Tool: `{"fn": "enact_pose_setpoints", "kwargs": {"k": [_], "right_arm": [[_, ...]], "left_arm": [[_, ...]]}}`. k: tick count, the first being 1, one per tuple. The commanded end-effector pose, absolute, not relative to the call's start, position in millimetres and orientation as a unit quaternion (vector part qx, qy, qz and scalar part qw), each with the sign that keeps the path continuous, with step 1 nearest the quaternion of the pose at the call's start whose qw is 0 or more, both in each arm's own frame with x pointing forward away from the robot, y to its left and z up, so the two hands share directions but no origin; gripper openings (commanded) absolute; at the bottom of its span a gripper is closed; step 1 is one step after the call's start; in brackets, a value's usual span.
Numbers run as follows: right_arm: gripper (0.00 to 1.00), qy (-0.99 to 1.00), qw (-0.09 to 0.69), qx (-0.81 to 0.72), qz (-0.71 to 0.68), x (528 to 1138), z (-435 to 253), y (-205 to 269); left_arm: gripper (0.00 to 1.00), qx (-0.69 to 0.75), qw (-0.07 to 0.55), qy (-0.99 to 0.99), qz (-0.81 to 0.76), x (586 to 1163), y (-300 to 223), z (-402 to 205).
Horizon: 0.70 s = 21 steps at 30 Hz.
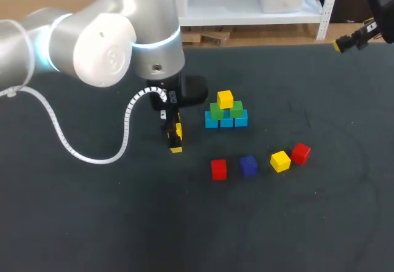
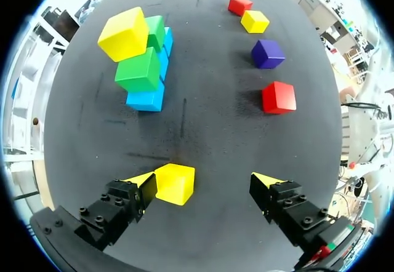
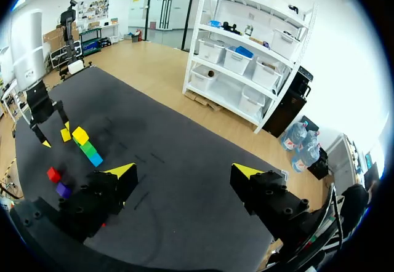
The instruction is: Place the blue cubes, place green cubes on the blue cubes, place the yellow cubes on the green cubes, then place the red cubes on the yellow cubes, and place purple cube on the red cubes.
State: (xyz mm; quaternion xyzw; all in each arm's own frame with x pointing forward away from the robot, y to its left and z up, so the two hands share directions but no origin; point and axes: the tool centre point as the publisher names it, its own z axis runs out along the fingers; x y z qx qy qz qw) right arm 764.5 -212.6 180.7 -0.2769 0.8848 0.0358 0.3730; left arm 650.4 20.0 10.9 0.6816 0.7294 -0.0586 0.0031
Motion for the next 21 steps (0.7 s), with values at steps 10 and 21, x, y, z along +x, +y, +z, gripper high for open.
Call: {"fn": "enact_pose_setpoints", "kwargs": {"k": [10,21], "right_arm": [[1.0,0.884,0.377,-0.274,0.032,762.5,179.1,-211.5],[1.0,0.884,0.377,-0.274,0.032,762.5,179.1,-211.5]], "left_arm": [[1.0,0.688,-0.002,0.725,-0.038,651.7,16.3,23.6],[1.0,0.687,-0.009,0.726,-0.037,654.0,17.7,22.6]]}}
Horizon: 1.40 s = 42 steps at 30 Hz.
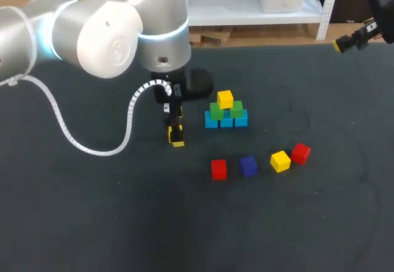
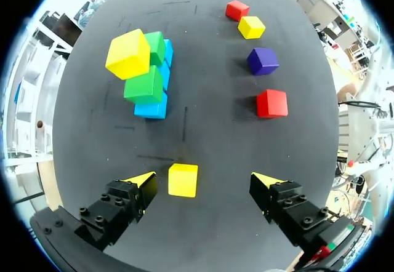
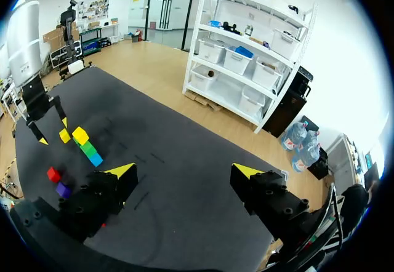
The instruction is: Place the blue cubes, place green cubes on the blue cubes, place the yellow cubes on the green cubes, then place the red cubes on the yellow cubes, and place purple cube on the red cubes.
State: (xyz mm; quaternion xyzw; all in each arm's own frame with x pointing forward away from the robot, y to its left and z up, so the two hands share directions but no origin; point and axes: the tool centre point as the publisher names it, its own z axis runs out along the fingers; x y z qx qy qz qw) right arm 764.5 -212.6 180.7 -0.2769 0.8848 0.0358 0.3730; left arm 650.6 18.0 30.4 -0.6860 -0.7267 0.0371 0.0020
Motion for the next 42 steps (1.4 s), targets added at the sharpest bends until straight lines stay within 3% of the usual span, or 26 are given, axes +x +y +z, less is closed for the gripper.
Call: {"fn": "enact_pose_setpoints", "kwargs": {"k": [1,21,22,24,25,26,27,42], "right_arm": [[1.0,0.884,0.377,-0.274,0.032,762.5,179.1,-211.5],[1.0,0.884,0.377,-0.274,0.032,762.5,179.1,-211.5],[1.0,0.884,0.377,-0.274,0.032,762.5,179.1,-211.5],[1.0,0.884,0.377,-0.274,0.032,762.5,179.1,-211.5],[1.0,0.884,0.377,-0.274,0.032,762.5,179.1,-211.5],[1.0,0.884,0.377,-0.274,0.032,762.5,179.1,-211.5],[1.0,0.884,0.377,-0.274,0.032,762.5,179.1,-211.5],[1.0,0.884,0.377,-0.274,0.032,762.5,179.1,-211.5]], "left_arm": [[1.0,-0.689,0.013,-0.724,0.037,654.1,18.0,21.1],[1.0,-0.682,0.027,-0.73,0.039,663.2,19.9,6.3],[0.94,-0.682,0.027,-0.73,0.04,663.1,19.8,6.3],[0.47,-0.682,0.027,-0.73,0.039,663.1,19.6,6.3],[0.36,-0.682,0.027,-0.73,0.039,663.1,19.5,6.3],[0.09,-0.682,0.027,-0.73,0.04,663.3,19.6,6.7],[0.0,-0.682,0.027,-0.73,0.041,663.6,20.0,7.9],[0.0,-0.683,0.024,-0.73,0.023,669.9,26.8,18.8]]}}
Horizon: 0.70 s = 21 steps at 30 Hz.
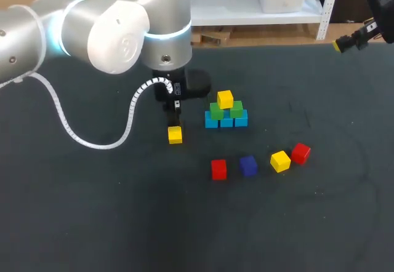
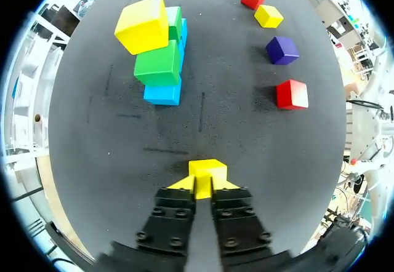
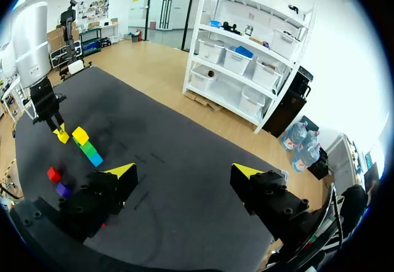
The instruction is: Place the blue cubes, place green cubes on the blue cubes, place the yellow cubes on the green cubes, then place the red cubes on the yellow cubes, and place purple cube on the red cubes.
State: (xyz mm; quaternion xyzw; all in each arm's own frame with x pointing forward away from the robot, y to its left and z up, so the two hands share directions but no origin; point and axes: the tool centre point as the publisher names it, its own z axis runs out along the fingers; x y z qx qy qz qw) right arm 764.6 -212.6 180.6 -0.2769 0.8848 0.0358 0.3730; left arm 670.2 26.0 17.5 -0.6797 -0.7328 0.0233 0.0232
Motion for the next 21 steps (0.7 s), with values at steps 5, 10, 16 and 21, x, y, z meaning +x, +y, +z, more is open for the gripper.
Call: {"fn": "enact_pose_setpoints", "kwargs": {"k": [5,10,16,21], "right_arm": [[1.0,0.884,0.377,-0.274,0.032,762.5,179.1,-211.5],[1.0,0.884,0.377,-0.274,0.032,762.5,179.1,-211.5],[1.0,0.884,0.377,-0.274,0.032,762.5,179.1,-211.5],[1.0,0.884,0.377,-0.274,0.032,762.5,179.1,-211.5]], "left_arm": [[1.0,-0.68,0.023,-0.732,0.024,669.7,27.3,18.2],[1.0,-0.675,0.019,-0.737,0.023,671.9,28.3,19.7],[1.0,-0.684,0.036,-0.728,0.042,664.5,27.9,21.5],[1.0,-0.688,0.043,-0.723,0.045,659.7,26.3,21.8]]}}
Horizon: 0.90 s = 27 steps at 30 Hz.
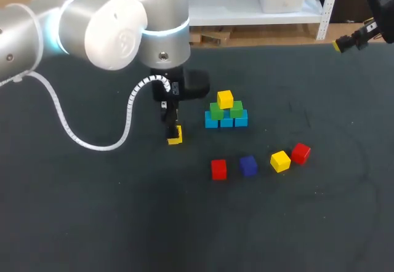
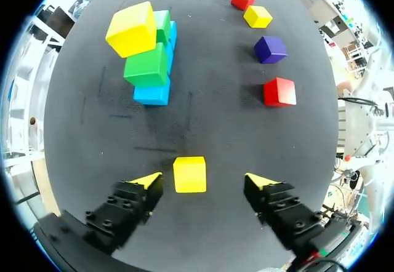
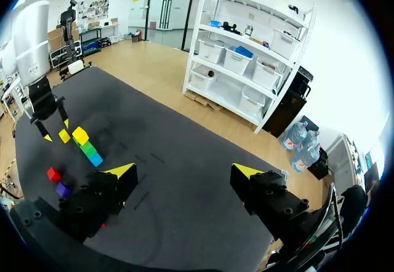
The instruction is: Place the blue cubes, place green cubes on the blue cubes, place the yellow cubes on the green cubes, then place the red cubes on the yellow cubes, and place purple cube on the red cubes.
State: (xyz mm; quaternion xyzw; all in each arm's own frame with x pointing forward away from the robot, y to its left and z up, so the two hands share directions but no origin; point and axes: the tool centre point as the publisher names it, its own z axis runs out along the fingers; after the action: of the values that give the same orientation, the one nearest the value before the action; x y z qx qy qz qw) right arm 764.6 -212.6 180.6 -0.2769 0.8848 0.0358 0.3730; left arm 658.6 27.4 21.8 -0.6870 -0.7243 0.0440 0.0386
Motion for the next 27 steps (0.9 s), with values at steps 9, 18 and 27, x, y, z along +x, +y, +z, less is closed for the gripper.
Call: {"fn": "enact_pose_setpoints", "kwargs": {"k": [9,18,27], "right_arm": [[1.0,0.884,0.377,-0.274,0.032,762.5,179.1,-211.5],[1.0,0.884,0.377,-0.274,0.032,762.5,179.1,-211.5],[1.0,0.884,0.377,-0.274,0.032,762.5,179.1,-211.5]], "left_arm": [[1.0,-0.673,0.056,-0.736,0.053,663.5,24.0,2.1],[0.18,-0.657,0.048,-0.751,0.044,667.0,25.2,-3.8],[0.0,-0.654,0.031,-0.755,0.033,673.3,24.2,13.1]]}}
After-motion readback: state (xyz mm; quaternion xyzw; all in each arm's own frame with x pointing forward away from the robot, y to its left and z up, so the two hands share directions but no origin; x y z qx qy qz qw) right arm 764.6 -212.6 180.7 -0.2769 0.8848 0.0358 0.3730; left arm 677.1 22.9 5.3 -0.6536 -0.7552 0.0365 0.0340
